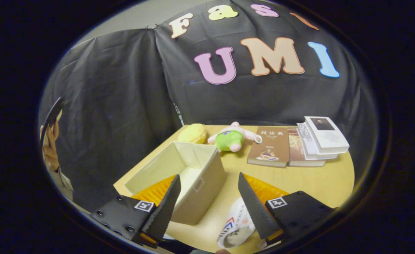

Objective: Open the storage box then place both shoes into the box .Put the left shoe in first, then the right shoe, with the right side of both shoes facing outward in a uniform manner.

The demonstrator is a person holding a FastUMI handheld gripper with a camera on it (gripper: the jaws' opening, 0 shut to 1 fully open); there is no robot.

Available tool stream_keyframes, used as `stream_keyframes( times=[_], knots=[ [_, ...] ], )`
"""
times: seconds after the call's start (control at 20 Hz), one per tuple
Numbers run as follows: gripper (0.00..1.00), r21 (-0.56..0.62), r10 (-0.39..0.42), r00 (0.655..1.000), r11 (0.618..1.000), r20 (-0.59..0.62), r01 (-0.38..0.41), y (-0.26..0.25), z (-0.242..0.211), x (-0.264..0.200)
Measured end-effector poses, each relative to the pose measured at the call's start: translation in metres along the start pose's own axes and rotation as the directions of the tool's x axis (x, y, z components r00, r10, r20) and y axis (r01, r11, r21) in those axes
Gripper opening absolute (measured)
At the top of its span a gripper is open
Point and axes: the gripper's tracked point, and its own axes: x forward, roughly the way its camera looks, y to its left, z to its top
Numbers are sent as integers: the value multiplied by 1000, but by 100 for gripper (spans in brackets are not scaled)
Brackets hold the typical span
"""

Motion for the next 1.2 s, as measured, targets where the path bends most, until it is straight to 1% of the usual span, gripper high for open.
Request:
stream_keyframes(
  times=[0.35, 0.5, 0.6, 0.75, 1.0, 1.2],
  knots=[
    [100, -77, -42, 996, 996, -74, 37, -50, -39, 1],
    [100, -106, -55, 989, 994, -136, 41, -72, -64, 6],
    [100, -111, -47, 980, 994, -196, 25, -82, -86, 10],
    [100, -135, -39, 960, 991, -278, 1, -95, -112, 15],
    [100, -157, 6, 912, 985, -410, -77, -99, -149, 18],
    [94, -217, 12, 870, 967, -492, -136, -104, -171, 19]
  ],
)
